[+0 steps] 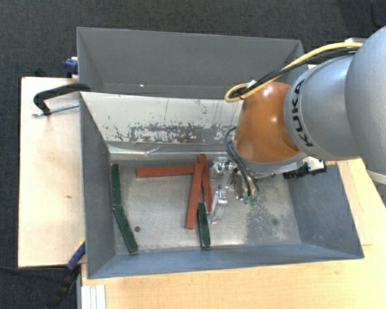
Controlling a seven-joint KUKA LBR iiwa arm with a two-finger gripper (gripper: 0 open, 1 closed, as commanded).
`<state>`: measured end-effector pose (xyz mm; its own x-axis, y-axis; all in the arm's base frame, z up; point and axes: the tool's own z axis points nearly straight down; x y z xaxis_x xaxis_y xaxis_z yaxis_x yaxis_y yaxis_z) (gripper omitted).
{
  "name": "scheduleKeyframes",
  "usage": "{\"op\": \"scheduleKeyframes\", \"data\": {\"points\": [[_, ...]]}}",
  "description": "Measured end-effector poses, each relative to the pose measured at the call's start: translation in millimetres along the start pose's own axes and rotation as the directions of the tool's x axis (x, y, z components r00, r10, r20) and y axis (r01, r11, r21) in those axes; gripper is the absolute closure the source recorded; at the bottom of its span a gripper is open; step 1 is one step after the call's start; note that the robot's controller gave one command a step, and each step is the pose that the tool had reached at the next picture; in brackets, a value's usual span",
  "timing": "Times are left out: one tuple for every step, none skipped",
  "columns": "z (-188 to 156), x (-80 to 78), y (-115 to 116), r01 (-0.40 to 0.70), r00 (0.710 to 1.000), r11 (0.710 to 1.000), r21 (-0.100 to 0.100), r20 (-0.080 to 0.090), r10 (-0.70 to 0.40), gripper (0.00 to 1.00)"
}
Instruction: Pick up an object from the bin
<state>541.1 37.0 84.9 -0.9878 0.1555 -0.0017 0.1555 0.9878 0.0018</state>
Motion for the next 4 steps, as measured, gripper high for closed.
{"op": "scheduleKeyframes", "data": {"points": [[1.9,-4.5,7.1,-0.095,0.995,0.995,-0.002,0.005,0.095,0.0],[-5.9,-8.8,8.7,-0.061,0.998,0.998,0.0,0.002,0.061,0.0],[-9.7,-18.4,16.4,0.211,0.978,0.978,0.001,0.004,-0.211,0.0],[-9.9,-31.1,18.8,0.096,0.995,0.995,-0.001,0.004,-0.096,0.0]]}}
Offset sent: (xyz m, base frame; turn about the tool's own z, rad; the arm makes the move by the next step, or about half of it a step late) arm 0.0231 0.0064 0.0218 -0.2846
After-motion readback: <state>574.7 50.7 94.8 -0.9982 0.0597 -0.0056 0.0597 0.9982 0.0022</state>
